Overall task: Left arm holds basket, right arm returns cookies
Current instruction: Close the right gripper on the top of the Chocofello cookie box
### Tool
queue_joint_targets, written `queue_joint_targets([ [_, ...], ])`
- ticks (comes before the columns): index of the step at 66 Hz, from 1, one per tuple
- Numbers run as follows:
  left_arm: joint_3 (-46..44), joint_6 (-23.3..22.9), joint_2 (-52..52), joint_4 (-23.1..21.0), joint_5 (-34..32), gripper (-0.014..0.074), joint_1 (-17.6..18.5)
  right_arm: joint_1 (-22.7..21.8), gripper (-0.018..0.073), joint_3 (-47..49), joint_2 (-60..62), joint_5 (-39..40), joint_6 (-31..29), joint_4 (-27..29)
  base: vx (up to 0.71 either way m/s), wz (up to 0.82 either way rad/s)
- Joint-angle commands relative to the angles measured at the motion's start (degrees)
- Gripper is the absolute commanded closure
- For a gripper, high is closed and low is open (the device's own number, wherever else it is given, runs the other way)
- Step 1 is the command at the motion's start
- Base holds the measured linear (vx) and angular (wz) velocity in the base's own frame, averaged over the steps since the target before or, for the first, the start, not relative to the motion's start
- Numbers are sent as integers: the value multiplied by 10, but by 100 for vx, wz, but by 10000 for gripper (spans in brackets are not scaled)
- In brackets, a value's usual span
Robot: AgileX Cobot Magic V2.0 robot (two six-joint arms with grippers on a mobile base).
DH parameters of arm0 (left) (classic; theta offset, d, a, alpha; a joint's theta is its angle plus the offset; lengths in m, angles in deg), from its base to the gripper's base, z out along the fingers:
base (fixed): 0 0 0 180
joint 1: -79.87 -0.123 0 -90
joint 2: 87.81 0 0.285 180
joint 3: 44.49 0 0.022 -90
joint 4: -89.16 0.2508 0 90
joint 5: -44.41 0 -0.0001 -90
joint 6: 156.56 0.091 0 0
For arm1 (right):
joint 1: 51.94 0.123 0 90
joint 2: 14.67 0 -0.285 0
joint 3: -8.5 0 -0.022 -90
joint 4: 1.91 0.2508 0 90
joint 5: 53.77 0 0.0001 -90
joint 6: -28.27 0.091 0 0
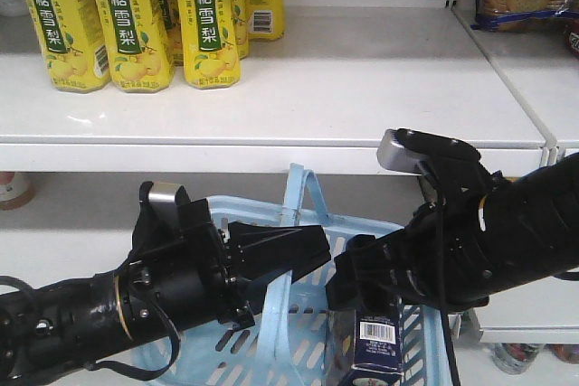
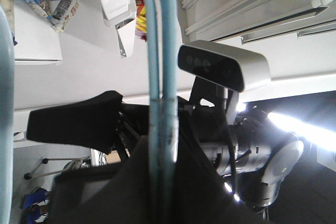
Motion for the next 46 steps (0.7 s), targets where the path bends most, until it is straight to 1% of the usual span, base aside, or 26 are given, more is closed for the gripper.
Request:
queue_joint_targets([
  [1, -19, 14, 20, -114, -111, 599, -11, 0, 11, 16, 10, 6, 10, -32, 0, 0],
  [8, -19, 14, 20, -114, -111, 599, -11, 0, 11, 16, 10, 1, 21, -46, 0, 0],
  [16, -19, 14, 20, -114, -111, 599, -11, 0, 11, 16, 10, 12, 39, -55, 0, 0],
  [29, -19, 14, 20, -114, -111, 599, -11, 0, 11, 16, 8, 35, 86, -89, 0, 0],
  [46, -19, 14, 20, -114, -111, 599, -11, 0, 11, 16, -15, 40, 90, -81, 0, 0],
])
